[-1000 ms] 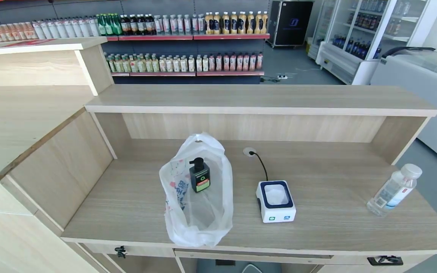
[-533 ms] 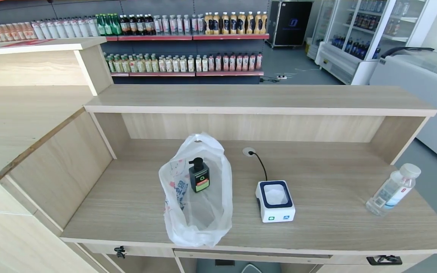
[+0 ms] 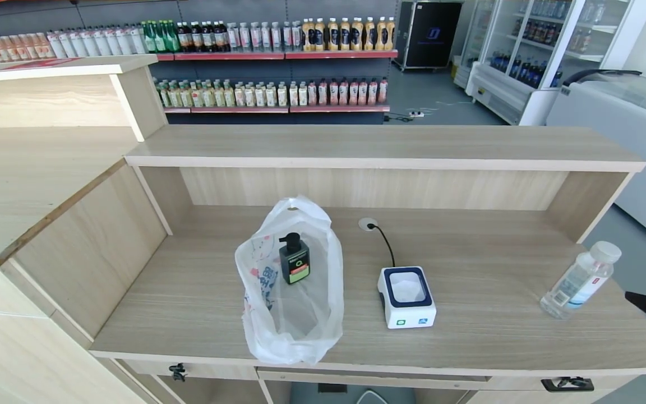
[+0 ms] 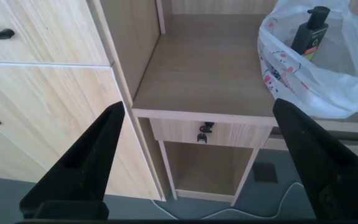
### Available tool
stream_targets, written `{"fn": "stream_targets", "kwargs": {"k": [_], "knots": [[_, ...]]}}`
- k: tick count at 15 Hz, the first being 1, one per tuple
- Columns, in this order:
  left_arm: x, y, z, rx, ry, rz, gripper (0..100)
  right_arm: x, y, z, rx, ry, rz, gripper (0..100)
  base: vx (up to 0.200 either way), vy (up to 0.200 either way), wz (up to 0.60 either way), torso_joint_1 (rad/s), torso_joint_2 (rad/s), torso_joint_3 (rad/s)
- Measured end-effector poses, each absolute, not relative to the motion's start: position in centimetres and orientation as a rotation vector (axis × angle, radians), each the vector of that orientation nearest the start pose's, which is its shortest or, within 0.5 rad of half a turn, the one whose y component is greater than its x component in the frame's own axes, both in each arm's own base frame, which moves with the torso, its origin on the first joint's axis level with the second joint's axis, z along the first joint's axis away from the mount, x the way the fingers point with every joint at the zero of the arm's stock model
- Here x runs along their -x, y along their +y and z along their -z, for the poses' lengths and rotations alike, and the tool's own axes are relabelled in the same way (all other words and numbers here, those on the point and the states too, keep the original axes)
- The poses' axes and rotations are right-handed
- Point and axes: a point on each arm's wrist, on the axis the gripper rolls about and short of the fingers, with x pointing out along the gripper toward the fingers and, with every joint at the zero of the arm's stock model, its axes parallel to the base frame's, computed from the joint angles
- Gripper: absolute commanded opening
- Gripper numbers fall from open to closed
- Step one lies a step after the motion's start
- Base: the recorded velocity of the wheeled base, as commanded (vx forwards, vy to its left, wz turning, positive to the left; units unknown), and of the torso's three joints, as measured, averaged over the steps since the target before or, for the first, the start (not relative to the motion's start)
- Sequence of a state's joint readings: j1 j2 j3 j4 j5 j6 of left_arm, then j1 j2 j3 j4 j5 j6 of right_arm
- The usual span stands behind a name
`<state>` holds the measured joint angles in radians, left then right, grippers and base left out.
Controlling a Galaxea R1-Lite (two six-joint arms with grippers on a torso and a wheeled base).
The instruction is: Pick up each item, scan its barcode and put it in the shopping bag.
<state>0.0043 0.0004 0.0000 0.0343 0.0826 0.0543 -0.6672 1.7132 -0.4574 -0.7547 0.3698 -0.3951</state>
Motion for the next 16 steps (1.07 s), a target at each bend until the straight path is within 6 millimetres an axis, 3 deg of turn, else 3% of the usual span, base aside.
{"fn": "stream_targets", "kwargs": {"k": [6, 16], "knots": [[2.3, 0.2, -7.2, -0.056, 0.037, -0.086, 100, -22.6, -16.1, -8.5, 0.16, 0.466, 0.135, 100, 0.0, 0.0, 0.0, 0.0, 0.0, 0.0], [2.3, 0.2, -7.2, -0.056, 0.037, -0.086, 100, -26.7, -15.2, -5.5, 0.185, 0.427, -0.009, 100, 0.0, 0.0, 0.0, 0.0, 0.0, 0.0]]}}
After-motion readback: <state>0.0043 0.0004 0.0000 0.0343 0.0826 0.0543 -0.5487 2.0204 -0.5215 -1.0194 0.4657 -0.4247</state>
